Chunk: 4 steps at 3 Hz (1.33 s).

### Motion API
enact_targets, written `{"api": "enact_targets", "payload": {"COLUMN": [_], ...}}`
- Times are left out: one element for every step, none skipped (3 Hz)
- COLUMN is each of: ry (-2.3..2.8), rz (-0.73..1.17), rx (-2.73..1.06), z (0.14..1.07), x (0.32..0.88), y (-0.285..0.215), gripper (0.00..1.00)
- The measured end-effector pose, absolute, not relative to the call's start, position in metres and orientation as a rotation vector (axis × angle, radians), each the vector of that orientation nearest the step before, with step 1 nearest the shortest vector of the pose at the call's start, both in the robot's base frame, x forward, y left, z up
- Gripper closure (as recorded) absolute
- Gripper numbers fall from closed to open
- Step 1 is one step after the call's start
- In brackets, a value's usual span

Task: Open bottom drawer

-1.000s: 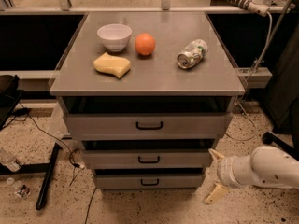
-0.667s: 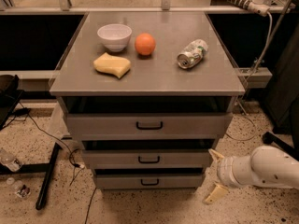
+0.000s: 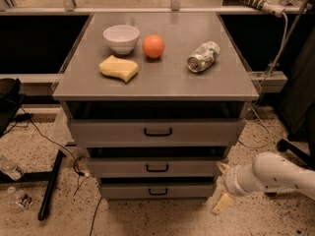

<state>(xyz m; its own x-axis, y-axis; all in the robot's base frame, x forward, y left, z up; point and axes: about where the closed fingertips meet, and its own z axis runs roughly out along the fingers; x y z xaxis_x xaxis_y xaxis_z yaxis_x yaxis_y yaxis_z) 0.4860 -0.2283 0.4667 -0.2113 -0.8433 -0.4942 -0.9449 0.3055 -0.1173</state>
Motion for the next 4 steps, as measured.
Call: {"api": "enact_targets", "payload": {"ry": [2.148,2.126,2.042,1.921], "rz": [0.284,0.278,0.264,0.269], "rx": [-1.603,-1.642,-1.671,-1.665], "z": [0.412,0.373,0.346,0.323], "x": [0.495,0.497,0.494,0.488], "y": [-0.237,-0.238,-0.238,-0.237], "gripper": [0.0,0.0,0.0,0.0]}}
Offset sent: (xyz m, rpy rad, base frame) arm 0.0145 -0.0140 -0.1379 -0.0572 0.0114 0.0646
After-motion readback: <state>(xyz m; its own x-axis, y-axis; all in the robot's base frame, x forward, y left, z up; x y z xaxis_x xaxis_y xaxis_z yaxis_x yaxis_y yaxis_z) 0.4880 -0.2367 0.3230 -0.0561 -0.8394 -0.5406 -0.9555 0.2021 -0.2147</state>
